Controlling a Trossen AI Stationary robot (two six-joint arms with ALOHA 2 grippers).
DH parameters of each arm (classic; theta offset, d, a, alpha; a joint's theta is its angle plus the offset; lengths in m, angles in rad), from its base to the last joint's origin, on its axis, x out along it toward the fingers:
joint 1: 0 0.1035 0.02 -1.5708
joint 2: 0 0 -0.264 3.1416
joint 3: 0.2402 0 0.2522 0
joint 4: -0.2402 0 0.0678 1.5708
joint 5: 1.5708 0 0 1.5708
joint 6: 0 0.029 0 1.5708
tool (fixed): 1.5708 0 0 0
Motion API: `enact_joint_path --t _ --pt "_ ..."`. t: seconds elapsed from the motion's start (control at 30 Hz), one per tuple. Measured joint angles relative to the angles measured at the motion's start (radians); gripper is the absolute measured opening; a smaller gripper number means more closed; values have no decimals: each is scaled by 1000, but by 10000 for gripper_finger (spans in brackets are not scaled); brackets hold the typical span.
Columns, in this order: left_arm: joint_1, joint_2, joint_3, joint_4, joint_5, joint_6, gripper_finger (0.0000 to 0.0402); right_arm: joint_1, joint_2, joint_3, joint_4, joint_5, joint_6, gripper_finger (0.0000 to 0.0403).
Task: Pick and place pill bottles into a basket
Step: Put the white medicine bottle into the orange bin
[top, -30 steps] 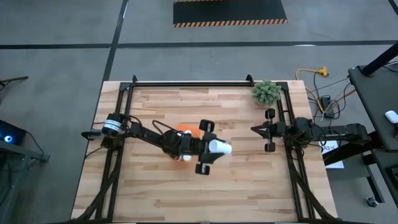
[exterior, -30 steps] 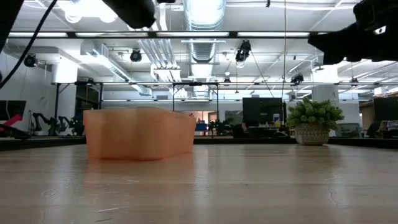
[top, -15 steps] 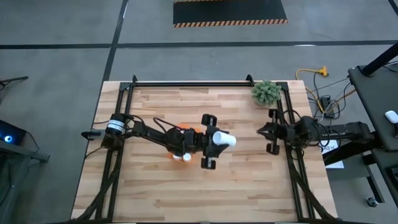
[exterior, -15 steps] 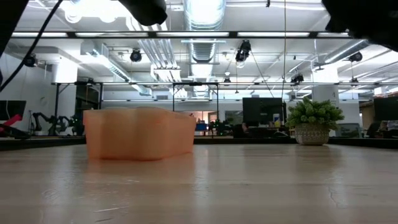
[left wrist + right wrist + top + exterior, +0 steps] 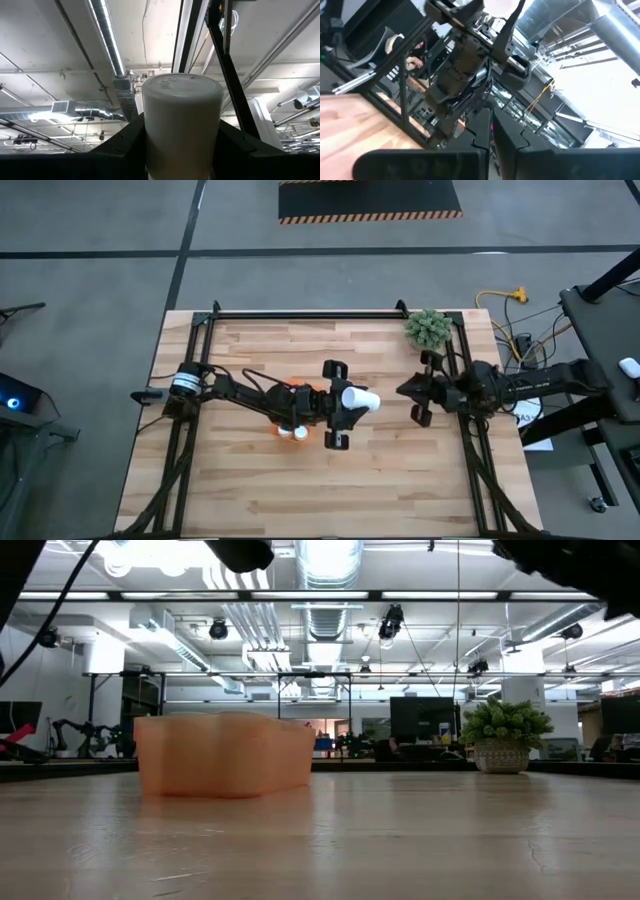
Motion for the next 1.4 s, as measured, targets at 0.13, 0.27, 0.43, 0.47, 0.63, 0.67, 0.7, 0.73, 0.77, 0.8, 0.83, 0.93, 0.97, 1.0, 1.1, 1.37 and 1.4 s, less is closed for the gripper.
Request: enact_joint_path --t 0.13,0.27,0.43,0.47,0.63,0.67,0.7,0.73,0.77,0.8,0.83,0.93,0.97,1.0,1.1,1.37,1.4 --pt "2 0 12 0 0 -2 149 0 104 103 -1 2 2 9" --pt "5 0 17 0 -37 -13 149 12 148 183 -36 19 -38 9" --pt "21 -18 24 -1 -71 -8 149 85 155 258 -136 191 -245 9" --pt "26 -28 25 0 -71 -4 149 100 154 271 -143 225 -289 9" --pt "65 -85 11 0 -54 -9 149 136 156 344 -152 287 -398 9" --pt "73 -94 8 1 -53 -13 149 136 160 367 -152 288 -395 9" --pt "83 -104 4 0 -51 -18 149 135 164 388 -152 290 -391 9" --pt "93 -115 1 0 -50 -32 149 133 171 408 -167 292 -391 9" --pt "103 -122 0 2 -48 -52 149 130 184 432 -185 293 -404 9" --pt "114 -127 0 2 -48 -70 149 128 198 459 -199 296 -432 9" --pt "126 -131 0 2 -47 -85 149 127 213 479 -213 307 -469 11" --pt "157 -132 -2 -3 -47 -147 149 126 272 555 -233 344 -557 24" --pt "166 -133 -3 -3 -46 -162 149 126 288 576 -237 361 -572 31" --pt "173 -136 -4 -2 -46 -165 149 126 305 602 -235 376 -581 39" --pt "184 -167 -17 1 -41 -166 149 126 330 654 -238 401 -592 66" --pt "187 -333 -175 2 -36 -166 148 126 339 739 -257 414 -593 144" --pt "187 -353 -196 0 -37 -166 148 126 346 746 -264 414 -595 154"
